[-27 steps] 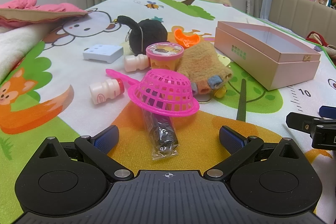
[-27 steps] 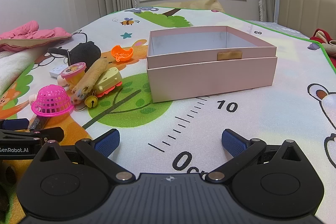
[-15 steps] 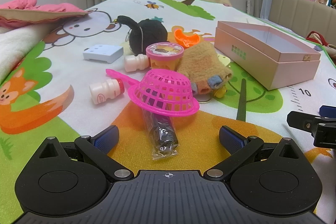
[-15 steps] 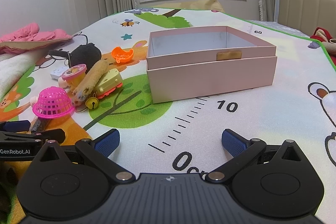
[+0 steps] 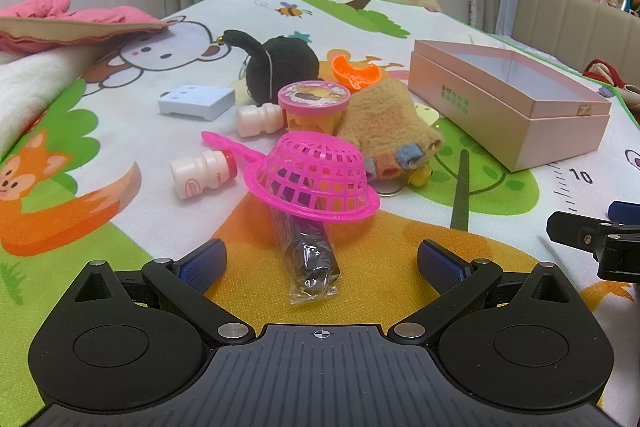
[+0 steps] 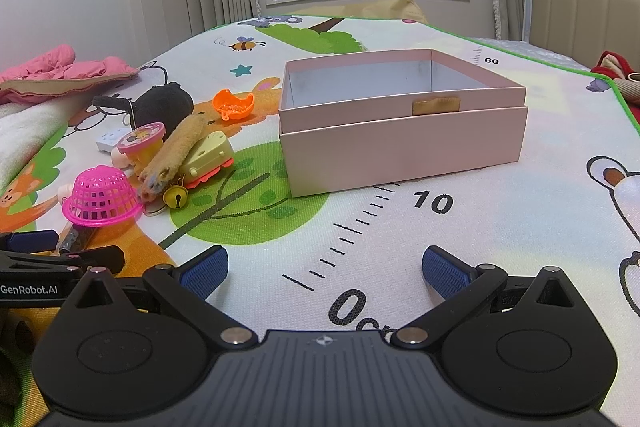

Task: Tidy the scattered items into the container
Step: 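Move both tools toward the scattered toys near the pink strainer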

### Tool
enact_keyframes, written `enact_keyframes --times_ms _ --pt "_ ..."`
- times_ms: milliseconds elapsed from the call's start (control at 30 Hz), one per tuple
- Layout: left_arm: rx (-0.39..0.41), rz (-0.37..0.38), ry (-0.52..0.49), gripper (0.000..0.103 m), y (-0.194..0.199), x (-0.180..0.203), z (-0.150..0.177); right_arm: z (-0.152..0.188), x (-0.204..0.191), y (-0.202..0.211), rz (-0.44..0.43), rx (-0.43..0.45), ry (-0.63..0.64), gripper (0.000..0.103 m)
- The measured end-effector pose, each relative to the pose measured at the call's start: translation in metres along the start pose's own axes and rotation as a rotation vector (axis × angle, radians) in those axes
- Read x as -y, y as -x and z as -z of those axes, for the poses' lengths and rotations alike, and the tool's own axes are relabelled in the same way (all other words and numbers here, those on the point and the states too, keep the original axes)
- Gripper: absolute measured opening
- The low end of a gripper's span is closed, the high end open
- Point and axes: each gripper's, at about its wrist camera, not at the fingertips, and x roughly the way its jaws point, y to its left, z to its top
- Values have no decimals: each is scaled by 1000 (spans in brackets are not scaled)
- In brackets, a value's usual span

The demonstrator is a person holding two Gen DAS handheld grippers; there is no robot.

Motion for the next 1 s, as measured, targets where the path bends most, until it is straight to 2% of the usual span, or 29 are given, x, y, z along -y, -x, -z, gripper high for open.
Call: enact_keyframes --times_ms 333,633,833,1000 --pt "18 -26 -13 103 13 3 6 2 -7 -1 37 -12 38 103" --pt "-13 -18 -2 103 4 0 0 -2 -12 -9 47 -60 77 103" --pt "-62 -25 -36 103 0 3 -6 -7 -18 -12 57 -124 146 103" --pt "-85 -6 -27 103 -2 0 -7 -10 -12 -10 46 -182 98 103"
